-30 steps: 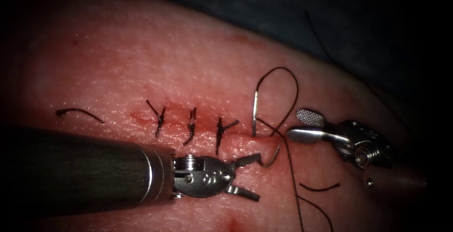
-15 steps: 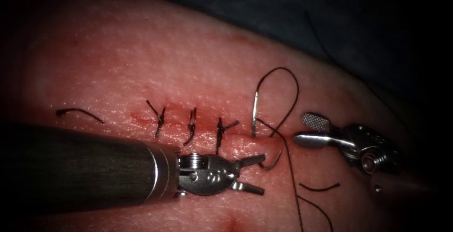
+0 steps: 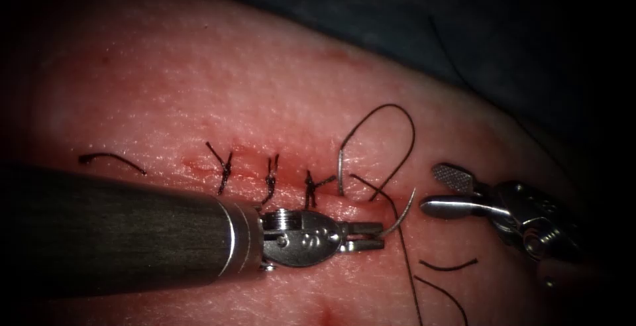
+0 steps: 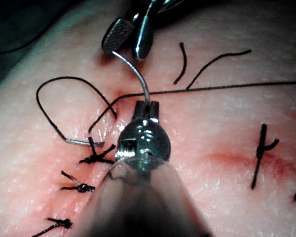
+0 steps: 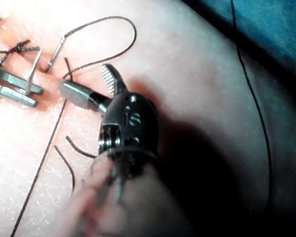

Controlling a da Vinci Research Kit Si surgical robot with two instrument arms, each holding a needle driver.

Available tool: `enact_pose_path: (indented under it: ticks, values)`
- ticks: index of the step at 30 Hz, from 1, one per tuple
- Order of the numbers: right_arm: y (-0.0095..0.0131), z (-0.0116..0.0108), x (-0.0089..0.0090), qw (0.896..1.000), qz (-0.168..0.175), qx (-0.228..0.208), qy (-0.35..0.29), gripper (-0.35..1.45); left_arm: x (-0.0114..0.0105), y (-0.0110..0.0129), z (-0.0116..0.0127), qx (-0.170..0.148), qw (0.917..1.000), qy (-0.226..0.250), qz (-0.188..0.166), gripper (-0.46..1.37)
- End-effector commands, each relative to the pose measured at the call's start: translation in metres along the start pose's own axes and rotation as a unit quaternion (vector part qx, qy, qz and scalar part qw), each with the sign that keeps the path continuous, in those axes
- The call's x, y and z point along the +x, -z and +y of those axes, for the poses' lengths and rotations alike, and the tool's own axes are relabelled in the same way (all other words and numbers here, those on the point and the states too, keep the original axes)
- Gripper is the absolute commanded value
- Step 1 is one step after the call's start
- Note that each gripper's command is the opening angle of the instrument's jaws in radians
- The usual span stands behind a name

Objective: Wound Closure
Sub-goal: Use the left gripper to extract the needle from the wound.

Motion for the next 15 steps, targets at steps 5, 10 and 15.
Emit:
enact_pose_path:
  ticks: [5, 10, 15]
  values:
    - [-0.0006, -0.0018, -0.0007, 0.997, -0.024, 0.073, 0.019, 0.74, 0.0005, 0.0013, -0.0003, -0.009, 0.9977, 0.056, 0.038, -0.35]
    - [-0.0022, -0.0043, -0.0010, 0.992, -0.045, 0.105, 0.056, 0.71, 0.0014, 0.0032, -0.0005, -0.037, 0.9813, 0.157, 0.104, -0.35]
    - [-0.0037, -0.0060, -0.0012, 0.983, -0.095, 0.121, 0.101, 0.71, 0.0023, 0.0048, -0.0008, -0.070, 0.9638, 0.209, 0.149, -0.35]
